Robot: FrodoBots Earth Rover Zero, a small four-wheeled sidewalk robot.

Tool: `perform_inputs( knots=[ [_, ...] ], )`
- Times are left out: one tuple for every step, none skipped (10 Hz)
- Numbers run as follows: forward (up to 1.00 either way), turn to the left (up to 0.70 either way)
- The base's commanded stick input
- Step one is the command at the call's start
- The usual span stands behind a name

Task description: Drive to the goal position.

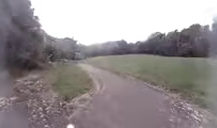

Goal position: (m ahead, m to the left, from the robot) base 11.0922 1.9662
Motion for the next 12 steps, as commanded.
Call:
perform_inputs(
  knots=[
    [0.85,0.00],
    [0.85,0.00],
    [0.85,0.00],
    [0.85,0.00],
    [0.85,0.00],
    [0.85,0.00],
    [0.85,0.00],
    [0.85,0.00],
    [0.85,0.00],
    [0.85,0.00],
    [0.85,0.00],
    [0.85,0.15]
  ],
)
